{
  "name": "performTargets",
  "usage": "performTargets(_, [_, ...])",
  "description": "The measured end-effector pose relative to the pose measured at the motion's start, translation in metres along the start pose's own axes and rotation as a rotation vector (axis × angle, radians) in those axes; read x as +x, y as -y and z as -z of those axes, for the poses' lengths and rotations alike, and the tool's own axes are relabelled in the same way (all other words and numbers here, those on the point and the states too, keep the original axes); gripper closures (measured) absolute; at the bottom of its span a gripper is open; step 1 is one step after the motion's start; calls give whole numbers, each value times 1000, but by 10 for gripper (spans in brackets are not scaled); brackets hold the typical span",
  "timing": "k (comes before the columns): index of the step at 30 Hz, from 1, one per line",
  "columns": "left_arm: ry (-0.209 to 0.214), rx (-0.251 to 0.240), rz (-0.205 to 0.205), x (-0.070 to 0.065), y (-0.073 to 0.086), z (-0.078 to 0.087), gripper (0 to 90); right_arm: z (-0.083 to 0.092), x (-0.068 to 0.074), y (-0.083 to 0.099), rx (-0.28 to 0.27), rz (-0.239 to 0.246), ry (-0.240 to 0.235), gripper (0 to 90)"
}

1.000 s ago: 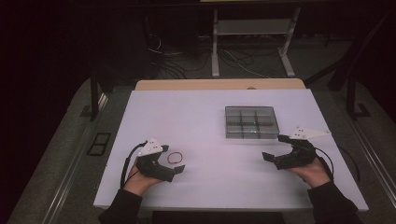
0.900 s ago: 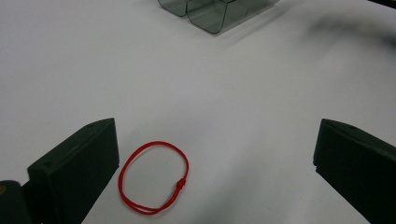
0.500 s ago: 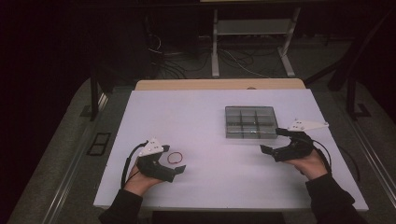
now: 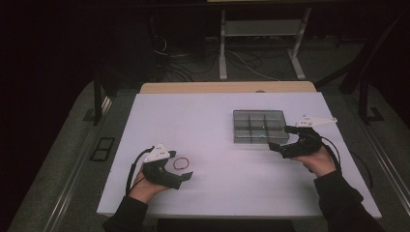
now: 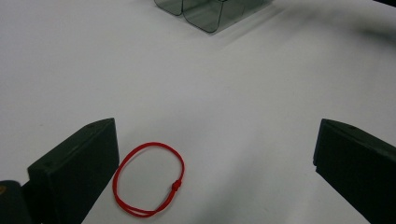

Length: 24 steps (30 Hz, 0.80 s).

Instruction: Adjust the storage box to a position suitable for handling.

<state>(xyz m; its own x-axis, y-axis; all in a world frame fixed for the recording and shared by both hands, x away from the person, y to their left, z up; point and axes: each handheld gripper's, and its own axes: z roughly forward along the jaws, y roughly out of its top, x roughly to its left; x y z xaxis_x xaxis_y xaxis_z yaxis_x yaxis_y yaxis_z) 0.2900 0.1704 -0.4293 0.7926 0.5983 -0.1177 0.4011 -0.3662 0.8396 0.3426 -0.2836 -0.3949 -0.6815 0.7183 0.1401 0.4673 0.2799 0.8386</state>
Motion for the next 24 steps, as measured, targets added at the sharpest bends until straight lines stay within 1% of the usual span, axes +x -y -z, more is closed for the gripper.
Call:
performTargets(8, [3, 0, 4, 0, 0, -1, 0, -6, -7, -7, -4, -10, 8, 15])
performTargets(11, [3, 0, 9, 0, 1, -2, 0, -8, -10, -10, -4, -4, 9, 15])
performTargets(14, [5, 1, 7, 0, 1, -1, 0, -11, -11, -13, -9, -9, 11, 15])
performTargets(15, [5, 1, 7, 0, 1, -1, 0, -13, -12, -14, -9, -2, 15, 15])
performTargets(18, [7, 3, 3, 0, 1, -2, 0, -17, -14, -18, -7, -4, 15, 15])
performTargets(24, [9, -3, 4, 1, 1, -1, 0, -24, -18, -24, -12, -10, 15, 15])
